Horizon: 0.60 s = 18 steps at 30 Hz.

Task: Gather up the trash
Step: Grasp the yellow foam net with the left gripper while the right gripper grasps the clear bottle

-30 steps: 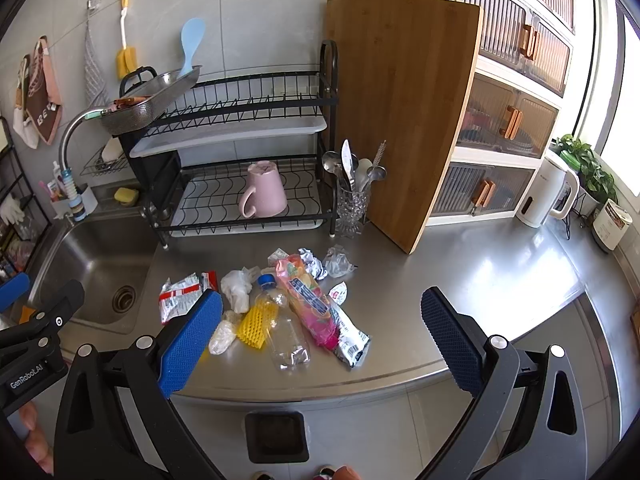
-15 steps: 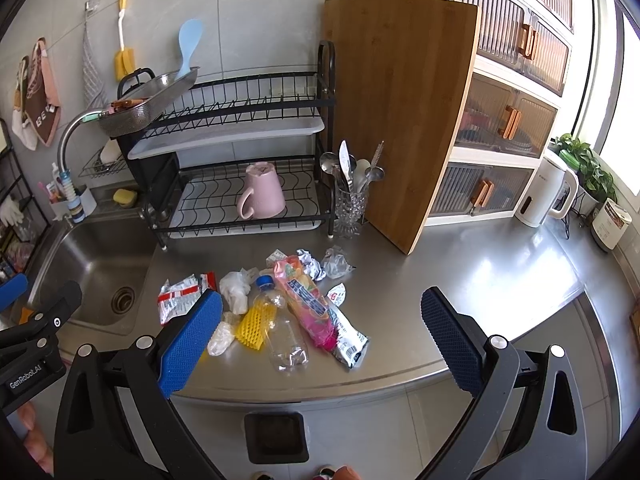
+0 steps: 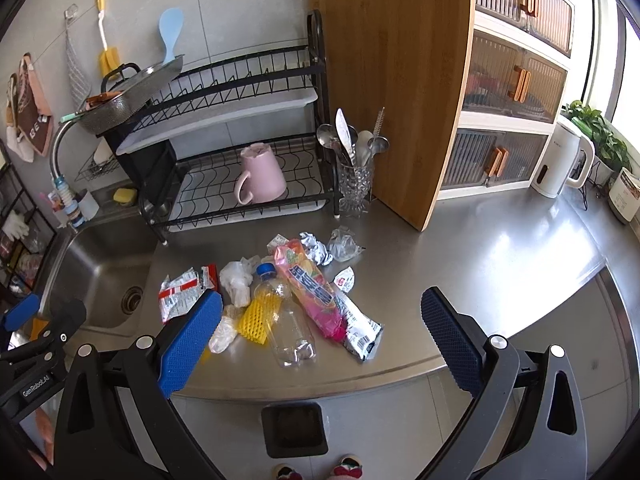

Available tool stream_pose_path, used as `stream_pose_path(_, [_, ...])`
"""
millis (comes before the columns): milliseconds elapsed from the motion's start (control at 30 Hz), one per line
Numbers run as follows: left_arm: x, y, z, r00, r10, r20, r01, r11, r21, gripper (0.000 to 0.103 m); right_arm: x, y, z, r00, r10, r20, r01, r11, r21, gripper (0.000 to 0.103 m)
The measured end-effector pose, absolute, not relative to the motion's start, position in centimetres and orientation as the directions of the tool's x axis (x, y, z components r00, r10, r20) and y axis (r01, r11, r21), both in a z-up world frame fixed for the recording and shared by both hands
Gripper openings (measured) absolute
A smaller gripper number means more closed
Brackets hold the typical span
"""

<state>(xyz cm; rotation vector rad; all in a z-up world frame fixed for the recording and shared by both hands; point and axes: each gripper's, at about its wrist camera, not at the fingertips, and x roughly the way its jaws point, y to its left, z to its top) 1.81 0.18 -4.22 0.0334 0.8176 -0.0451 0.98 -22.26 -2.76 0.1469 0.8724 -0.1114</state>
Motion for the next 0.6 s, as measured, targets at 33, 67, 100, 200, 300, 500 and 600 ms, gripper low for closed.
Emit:
stream_pose_path(33, [2.2, 0.3, -4.8, 0.670, -0.032, -0.742, 0.057, 0.998, 0.009, 0.095, 1.4, -22.1, -3.4, 0.626, -0.036, -0.779, 0.154, 0.985, 0.078, 0.100])
stream_pose_path(67, [2.6, 0.4, -5.4, 0.658, -0.038, -0.752, 0.063, 0.998, 0.004, 0.095, 1.7, -21.8, -4.1, 0.613, -0.034, -0.790, 0.148, 0.986, 0.073, 0.100])
stream_pose_path(100, [2.9, 0.4, -5.9, 0.648, -0.043, -0.760, 0.068, 0.998, 0.002, 0.095, 2.0, -21.6, -4.7, 0.602, -0.030, -0.798, 0.145, 0.987, 0.072, 0.100])
stream_pose_path(200, [4.0, 0.4, -7.4, 0.626, -0.046, -0.779, 0.083, 0.997, 0.007, 0.094, 3.0, -21.0, -6.5, 0.570, -0.036, -0.821, 0.137, 0.989, 0.052, 0.099])
stream_pose_path(300, [5.0, 0.5, -9.0, 0.603, -0.070, -0.795, 0.105, 0.994, -0.007, 0.089, 3.8, -20.8, -8.1, 0.545, 0.009, -0.839, 0.127, 0.988, 0.092, 0.095])
stream_pose_path(500, [7.5, 0.9, -13.1, 0.525, -0.093, -0.846, 0.144, 0.989, -0.020, 0.071, 6.2, -20.3, -12.1, 0.451, 0.084, -0.889, 0.111, 0.983, 0.149, 0.066])
stream_pose_path(600, [8.5, 1.2, -15.1, 0.492, -0.115, -0.863, 0.170, 0.985, -0.034, 0.070, 7.3, -19.9, -13.9, 0.418, 0.090, -0.904, 0.107, 0.983, 0.147, 0.065])
